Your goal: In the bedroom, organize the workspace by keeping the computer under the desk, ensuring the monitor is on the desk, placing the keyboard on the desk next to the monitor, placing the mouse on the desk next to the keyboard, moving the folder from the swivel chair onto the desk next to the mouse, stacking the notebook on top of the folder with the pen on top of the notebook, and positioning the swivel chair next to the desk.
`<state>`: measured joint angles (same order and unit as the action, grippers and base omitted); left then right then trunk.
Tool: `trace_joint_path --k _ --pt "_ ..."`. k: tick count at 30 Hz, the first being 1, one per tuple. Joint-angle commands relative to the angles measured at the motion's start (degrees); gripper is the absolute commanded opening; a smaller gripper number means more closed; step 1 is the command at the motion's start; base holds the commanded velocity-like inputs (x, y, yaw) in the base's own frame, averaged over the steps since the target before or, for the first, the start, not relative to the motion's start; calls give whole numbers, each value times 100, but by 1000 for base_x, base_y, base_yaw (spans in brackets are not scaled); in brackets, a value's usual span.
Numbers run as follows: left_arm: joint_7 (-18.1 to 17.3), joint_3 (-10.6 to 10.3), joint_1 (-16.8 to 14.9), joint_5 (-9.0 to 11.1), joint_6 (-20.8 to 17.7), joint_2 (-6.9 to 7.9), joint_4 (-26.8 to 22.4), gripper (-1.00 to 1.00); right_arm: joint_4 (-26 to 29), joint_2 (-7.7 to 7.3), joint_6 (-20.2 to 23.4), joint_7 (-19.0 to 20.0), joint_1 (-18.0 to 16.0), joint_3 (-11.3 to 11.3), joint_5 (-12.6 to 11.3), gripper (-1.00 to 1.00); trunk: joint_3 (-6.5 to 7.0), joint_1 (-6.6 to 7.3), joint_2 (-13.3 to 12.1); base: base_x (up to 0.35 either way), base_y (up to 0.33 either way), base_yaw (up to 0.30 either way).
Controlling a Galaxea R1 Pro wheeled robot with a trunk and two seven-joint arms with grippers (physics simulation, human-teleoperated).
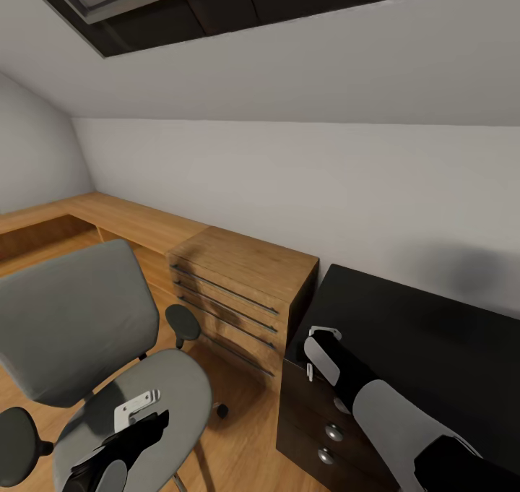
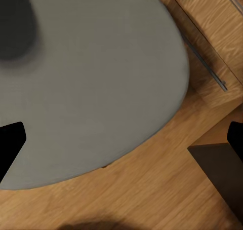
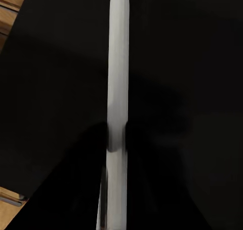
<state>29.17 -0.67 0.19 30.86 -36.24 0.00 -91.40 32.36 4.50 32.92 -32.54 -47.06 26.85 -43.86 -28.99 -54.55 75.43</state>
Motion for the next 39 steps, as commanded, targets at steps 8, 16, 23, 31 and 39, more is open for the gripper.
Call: trace_joint_path --k 8,16,23,31,39 --pt "54 -4 -1 60 1 0 -9 100 7 -9 4 -42 -5 32 -59 -100 -5 0 3 0 0 0" --pt "53 -11 -1 53 13 0 -9 100 168 -59 -15 -70 -3 46 -42 -100 103 131 -237 0 0 0" --pt "54 -12 -1 52 24 0 -13 100 658 -269 -11 -108 100 54 -52 -100 228 285 -518 0 0 0" --pt "54 -31 -1 51 29 -6 -24 100 1842 -528 7 -169 674 54 -54 -100 372 461 -839 -42 0 0" --pt "54 -38 -1 51 29 -1 -27 100 2350 -599 7 -655 907 60 -73 -100 516 637 -1160 -278 0 0"
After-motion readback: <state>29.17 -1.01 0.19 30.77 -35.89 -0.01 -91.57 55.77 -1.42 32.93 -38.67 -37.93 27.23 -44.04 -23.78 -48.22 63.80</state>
